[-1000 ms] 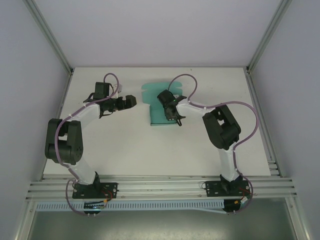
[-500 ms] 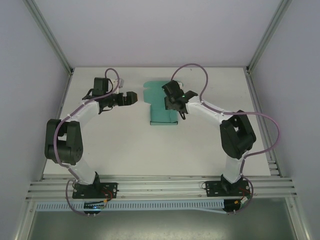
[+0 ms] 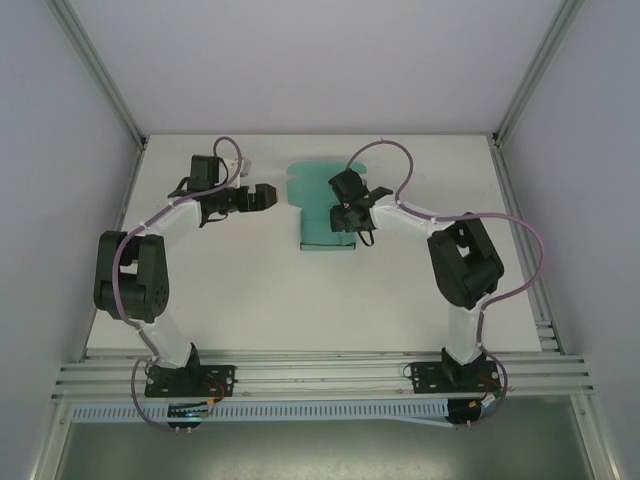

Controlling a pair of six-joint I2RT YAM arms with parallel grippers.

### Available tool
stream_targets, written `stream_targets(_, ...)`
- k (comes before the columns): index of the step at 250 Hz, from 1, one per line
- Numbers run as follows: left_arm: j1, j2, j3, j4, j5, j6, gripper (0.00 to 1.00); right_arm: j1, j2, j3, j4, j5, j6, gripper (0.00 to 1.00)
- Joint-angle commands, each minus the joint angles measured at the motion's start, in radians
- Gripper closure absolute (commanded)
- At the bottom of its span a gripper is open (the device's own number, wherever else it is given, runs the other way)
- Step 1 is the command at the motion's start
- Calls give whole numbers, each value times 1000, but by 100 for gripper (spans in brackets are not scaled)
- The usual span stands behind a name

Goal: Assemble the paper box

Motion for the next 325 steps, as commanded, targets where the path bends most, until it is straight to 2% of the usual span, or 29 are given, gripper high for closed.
stream_targets(1,-2,10,-14,8,27,22,1,-17,35,1,-25,-26,37,49)
stream_targets(53,-3,11,-11,10,29,23,1,-33,50,-20,-24,-27,44,57)
stream_targets(81,-3,12,-8,5,23,23,2,-41,62,-26,-10,-62,50,74)
stream_targets(120,-2,5,-10,-7,-1,30,1,-44,68,-28,-24,-66,51,75)
stream_targets(138,-3,4,-9,-7,0,31,1,-44,63,-35,-23,-74,48,78)
stream_targets(197,-4,2,-13,-9,-1,33,1,-47,73,-36,-48,-72,36,82)
stream_targets(221,-2,-3,-17,-11,-5,32,2,-48,64,-42,-32,-51,37,100)
stream_targets(252,-2,-17,-28,-12,-12,34,1,-49,37,-52,12,-53,23,100)
stream_targets(272,-2,-27,-39,-6,-27,29,1,-48,-19,-105,125,-59,-12,100)
stream_targets(325,-1,-32,-70,44,-36,-24,2,-54,-283,-377,652,-185,-68,100)
